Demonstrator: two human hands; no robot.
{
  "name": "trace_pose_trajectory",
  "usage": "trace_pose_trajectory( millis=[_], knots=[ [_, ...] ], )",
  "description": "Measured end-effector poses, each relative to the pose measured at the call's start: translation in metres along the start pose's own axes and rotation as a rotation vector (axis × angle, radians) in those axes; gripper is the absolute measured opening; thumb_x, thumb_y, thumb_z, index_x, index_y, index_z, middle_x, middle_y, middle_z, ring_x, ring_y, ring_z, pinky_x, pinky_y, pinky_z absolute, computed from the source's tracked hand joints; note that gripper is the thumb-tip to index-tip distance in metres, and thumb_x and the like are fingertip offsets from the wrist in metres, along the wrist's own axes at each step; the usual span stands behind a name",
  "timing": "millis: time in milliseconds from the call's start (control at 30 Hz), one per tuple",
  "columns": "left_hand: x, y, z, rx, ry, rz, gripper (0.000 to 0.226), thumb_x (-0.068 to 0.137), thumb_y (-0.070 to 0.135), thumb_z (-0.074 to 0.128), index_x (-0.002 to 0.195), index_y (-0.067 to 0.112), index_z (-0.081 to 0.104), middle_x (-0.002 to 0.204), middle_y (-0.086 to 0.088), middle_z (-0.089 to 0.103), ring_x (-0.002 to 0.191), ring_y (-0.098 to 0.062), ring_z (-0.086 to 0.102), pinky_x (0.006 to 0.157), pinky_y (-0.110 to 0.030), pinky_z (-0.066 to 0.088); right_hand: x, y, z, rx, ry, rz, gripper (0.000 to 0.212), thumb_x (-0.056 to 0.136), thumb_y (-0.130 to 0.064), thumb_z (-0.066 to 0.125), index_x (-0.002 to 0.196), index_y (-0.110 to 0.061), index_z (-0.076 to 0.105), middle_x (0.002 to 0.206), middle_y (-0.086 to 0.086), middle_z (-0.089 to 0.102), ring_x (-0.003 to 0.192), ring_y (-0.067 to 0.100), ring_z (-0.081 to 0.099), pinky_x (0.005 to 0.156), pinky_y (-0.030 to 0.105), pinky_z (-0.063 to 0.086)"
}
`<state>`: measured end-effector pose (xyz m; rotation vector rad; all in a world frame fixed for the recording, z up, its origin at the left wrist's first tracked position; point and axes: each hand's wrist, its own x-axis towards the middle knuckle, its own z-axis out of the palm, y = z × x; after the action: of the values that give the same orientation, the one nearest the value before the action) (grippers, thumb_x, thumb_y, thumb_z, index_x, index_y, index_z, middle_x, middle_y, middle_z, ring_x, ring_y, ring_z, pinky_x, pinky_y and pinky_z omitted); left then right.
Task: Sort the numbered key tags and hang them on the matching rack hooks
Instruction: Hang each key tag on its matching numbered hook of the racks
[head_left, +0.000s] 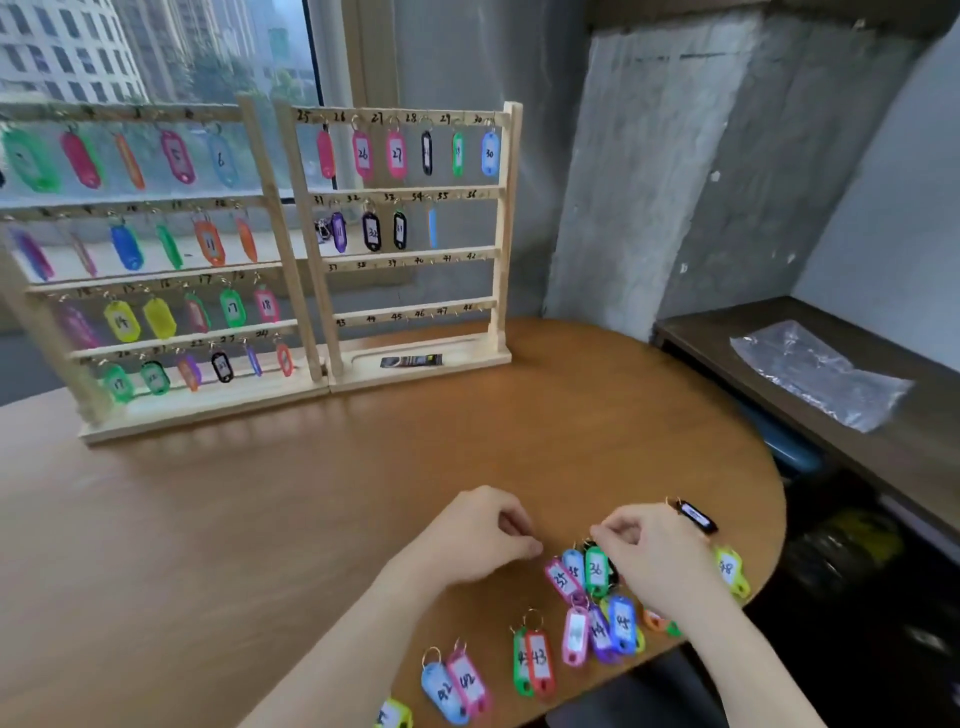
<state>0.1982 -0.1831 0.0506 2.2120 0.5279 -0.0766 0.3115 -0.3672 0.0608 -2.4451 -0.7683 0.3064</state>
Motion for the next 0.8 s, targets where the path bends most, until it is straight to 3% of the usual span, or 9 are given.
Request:
trace_pose_trajectory(
  millis=[67, 133, 333, 433, 600, 700, 800],
  knots=[
    [-0.003, 0.002, 0.003, -0.003, -0.045, 0.005, 0.031, 0.076, 0.048, 0.082, 0.100, 0.030, 0.073, 0.085, 0.013, 0.065, 0.079, -0.004, 0.059, 0.073, -0.024, 0.046, -0.008, 0.005, 0.004, -0.015, -0.009, 0.007, 0.027, 0.091, -0.037, 0.069, 0.067, -0.025, 0.070, 0.051, -0.016, 0.059, 0.055, 0.006, 0.055, 0.058, 0.029, 0.047],
    [-0.005, 0.004, 0.010, 0.050, -0.036, -0.001, 0.036, 0.073, 0.054, 0.083, 0.100, 0.034, 0.071, 0.082, 0.016, 0.058, 0.082, -0.003, 0.055, 0.085, -0.030, 0.041, -0.014, 0.006, 0.006, -0.039, -0.016, 0.015, 0.024, 0.090, -0.037, 0.068, 0.068, -0.027, 0.070, 0.052, -0.011, 0.058, 0.056, 0.008, 0.056, 0.060, 0.031, 0.051],
    [-0.004, 0.013, 0.024, 0.102, 0.087, -0.067, 0.019, 0.076, 0.051, 0.080, 0.086, 0.041, 0.066, 0.077, 0.019, 0.050, 0.092, -0.009, 0.050, 0.101, -0.041, 0.029, -0.018, 0.000, 0.011, -0.135, -0.046, 0.039, 0.019, 0.092, -0.044, 0.067, 0.076, -0.033, 0.071, 0.074, -0.013, 0.062, 0.070, 0.007, 0.062, 0.065, 0.031, 0.054],
    [-0.001, 0.014, 0.025, 0.064, 0.106, -0.094, 0.009, 0.083, 0.045, 0.075, 0.082, 0.038, 0.069, 0.070, 0.017, 0.051, 0.086, -0.010, 0.051, 0.106, -0.043, 0.029, -0.014, -0.001, 0.017, -0.138, -0.019, 0.074, 0.020, 0.090, -0.047, 0.069, 0.075, -0.035, 0.067, 0.070, -0.014, 0.058, 0.066, 0.006, 0.059, 0.061, 0.030, 0.054],
    [0.003, 0.005, 0.027, 0.026, 0.147, -0.115, 0.019, 0.089, 0.039, 0.070, 0.071, 0.036, 0.066, 0.069, 0.015, 0.054, 0.085, -0.012, 0.054, 0.106, -0.041, 0.031, -0.007, -0.007, 0.024, -0.150, 0.021, 0.103, 0.023, 0.086, -0.054, 0.071, 0.074, -0.035, 0.066, 0.068, -0.014, 0.063, 0.067, 0.008, 0.063, 0.058, 0.029, 0.053],
    [0.005, 0.000, 0.028, -0.027, 0.157, -0.110, 0.015, 0.087, 0.048, 0.070, 0.083, 0.033, 0.071, 0.077, 0.014, 0.060, 0.088, -0.010, 0.058, 0.103, -0.041, 0.033, -0.003, -0.011, 0.025, -0.178, 0.030, 0.084, 0.022, 0.087, -0.057, 0.069, 0.082, -0.036, 0.067, 0.082, -0.016, 0.062, 0.079, 0.005, 0.060, 0.066, 0.031, 0.055],
    [0.004, -0.001, 0.028, -0.048, 0.141, -0.085, 0.016, 0.083, 0.053, 0.073, 0.083, 0.037, 0.071, 0.072, 0.015, 0.057, 0.082, -0.006, 0.055, 0.097, -0.037, 0.035, 0.001, -0.015, 0.027, -0.206, 0.003, 0.068, 0.015, 0.091, -0.050, 0.067, 0.087, -0.036, 0.069, 0.084, -0.016, 0.062, 0.083, 0.004, 0.056, 0.061, 0.025, 0.046]
  ],
)
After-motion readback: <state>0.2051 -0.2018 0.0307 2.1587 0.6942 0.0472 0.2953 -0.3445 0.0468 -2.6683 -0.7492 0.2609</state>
